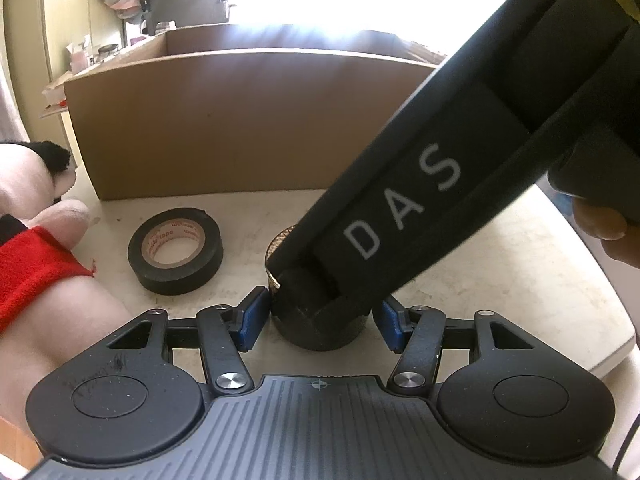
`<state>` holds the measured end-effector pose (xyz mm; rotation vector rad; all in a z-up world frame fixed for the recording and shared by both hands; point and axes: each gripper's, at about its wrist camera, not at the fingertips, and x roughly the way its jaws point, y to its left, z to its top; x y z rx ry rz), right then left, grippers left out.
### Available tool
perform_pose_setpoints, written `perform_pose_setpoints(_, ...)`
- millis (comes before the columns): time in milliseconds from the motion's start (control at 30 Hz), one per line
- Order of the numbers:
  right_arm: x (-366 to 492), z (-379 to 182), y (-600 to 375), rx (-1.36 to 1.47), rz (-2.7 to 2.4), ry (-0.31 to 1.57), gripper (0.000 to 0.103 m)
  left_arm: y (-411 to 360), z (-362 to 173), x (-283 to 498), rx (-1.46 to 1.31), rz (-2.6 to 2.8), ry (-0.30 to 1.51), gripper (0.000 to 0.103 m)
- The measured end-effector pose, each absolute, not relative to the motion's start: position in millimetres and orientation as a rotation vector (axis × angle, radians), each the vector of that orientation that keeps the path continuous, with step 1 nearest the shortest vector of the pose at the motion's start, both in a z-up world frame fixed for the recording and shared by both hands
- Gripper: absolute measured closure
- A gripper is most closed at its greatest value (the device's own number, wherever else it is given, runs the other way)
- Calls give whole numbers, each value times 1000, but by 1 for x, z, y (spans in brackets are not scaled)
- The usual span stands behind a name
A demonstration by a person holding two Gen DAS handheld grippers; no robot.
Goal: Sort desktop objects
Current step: 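Lift the gold compact with the right gripper and carry it over the box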
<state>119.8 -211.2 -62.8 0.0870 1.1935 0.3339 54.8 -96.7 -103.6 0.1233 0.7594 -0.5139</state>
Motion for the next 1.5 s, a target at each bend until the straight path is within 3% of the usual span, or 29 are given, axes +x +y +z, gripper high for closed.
perform_pose_setpoints(633, 98, 15, -224, 76, 319, 989, 42, -105, -42, 49, 148, -481, 585, 46)
perform_pose_setpoints(833, 105, 46, -228, 55, 323, 922, 42, -112, -12, 26, 174, -457, 515, 46)
perform_pose_setpoints(1100, 135, 80, -229, -19, 295, 850, 42, -119, 21, 52, 184, -451, 460, 46)
perform_pose_setpoints(1500, 248, 43, -276, 150, 305, 1009, 42, -135, 11, 138, 206, -480, 576, 45)
